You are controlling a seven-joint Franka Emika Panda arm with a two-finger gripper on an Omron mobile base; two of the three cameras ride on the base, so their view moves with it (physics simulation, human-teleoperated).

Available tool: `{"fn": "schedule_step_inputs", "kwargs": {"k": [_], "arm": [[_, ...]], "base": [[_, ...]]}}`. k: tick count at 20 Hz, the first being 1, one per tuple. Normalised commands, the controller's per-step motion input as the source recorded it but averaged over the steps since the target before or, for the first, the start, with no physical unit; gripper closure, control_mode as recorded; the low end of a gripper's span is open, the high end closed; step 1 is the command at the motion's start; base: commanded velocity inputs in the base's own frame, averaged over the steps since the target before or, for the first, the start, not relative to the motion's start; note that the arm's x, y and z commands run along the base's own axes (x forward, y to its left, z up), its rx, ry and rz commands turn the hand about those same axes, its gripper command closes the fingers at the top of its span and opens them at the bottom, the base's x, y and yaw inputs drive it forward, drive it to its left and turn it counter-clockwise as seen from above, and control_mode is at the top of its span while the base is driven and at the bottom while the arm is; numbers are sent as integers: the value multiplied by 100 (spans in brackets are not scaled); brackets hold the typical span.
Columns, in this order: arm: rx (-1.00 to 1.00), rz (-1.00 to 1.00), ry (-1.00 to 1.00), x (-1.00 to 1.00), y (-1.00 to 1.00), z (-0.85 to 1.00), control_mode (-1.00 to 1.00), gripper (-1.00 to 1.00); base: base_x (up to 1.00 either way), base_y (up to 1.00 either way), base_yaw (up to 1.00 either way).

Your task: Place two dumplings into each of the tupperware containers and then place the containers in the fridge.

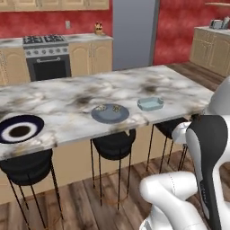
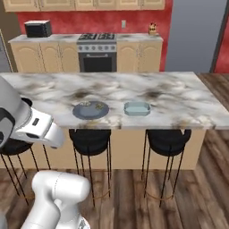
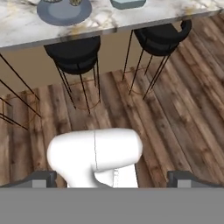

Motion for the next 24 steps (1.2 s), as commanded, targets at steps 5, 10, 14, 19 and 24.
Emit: {"fn": "schedule_step_inputs", "kwargs": {"k": [5,10,14,19,24], "arm": [[0,0,0,0,0,0,100,-100],[0,0,0,0,0,0,100,-100],[0,0,0,0,0,0,100,-100],[0,0,0,0,0,0,100,-100],[0,0,0,0,0,0,100,-100]], "base": [[69,-32,37],[44,-36,17],[61,-44,12],[60,-50,10],[51,-39,7]]}}
